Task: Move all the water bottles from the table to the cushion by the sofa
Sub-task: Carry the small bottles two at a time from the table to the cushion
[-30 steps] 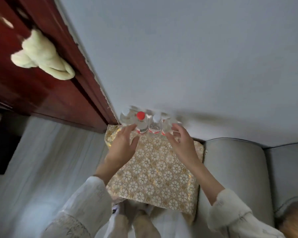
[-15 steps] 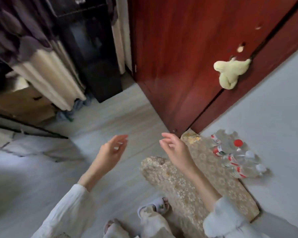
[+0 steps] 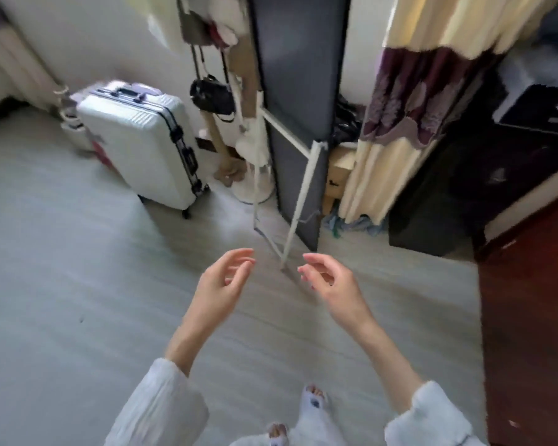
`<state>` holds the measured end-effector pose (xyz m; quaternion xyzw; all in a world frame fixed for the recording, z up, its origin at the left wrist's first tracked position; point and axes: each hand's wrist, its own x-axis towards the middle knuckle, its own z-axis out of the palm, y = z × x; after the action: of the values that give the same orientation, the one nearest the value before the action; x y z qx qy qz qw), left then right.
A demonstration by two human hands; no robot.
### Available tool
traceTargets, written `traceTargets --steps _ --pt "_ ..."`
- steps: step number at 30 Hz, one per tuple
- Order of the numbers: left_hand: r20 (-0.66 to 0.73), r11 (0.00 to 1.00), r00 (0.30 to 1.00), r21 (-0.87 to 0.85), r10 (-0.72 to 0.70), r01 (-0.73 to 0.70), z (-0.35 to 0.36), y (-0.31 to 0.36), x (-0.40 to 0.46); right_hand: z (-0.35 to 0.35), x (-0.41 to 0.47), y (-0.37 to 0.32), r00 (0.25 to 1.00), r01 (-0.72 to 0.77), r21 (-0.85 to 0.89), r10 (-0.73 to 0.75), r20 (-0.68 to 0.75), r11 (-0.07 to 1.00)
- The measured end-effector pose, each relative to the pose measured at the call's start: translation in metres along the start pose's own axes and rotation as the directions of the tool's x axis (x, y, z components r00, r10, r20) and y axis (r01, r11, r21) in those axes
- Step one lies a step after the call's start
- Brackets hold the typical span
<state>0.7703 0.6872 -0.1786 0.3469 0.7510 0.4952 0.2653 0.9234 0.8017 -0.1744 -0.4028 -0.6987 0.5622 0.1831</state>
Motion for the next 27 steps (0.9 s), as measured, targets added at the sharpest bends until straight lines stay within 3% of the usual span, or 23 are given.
traceTargets --steps 5,13,20,27 --pt "-0.292 0.992 0.948 -0.073 -0.123 0.107 -0.118 -0.033 0.003 0.112 0.073 -0.071 0.940 0.170 -0.047 -0.148 0.306 0.984" --pt "-0.649 0.960 0.709 -0.161 -0.277 0.228 -0.279 -0.088 0.034 0.300 0.177 -0.155 0.717 0.302 0.044 -0.257 0.648 0.952" --pt "-0.777 0.940 0.538 -0.206 -0.326 0.273 -0.400 -0.112 0.077 0.443 0.258 -0.239 0.535 0.362 0.098 -0.293 0.792 0.927" --pt "-0.831 0.922 0.421 -0.259 -0.364 0.287 -0.514 -0.171 0.119 0.586 0.315 -0.289 0.420 0.408 0.093 -0.277 0.864 0.908"
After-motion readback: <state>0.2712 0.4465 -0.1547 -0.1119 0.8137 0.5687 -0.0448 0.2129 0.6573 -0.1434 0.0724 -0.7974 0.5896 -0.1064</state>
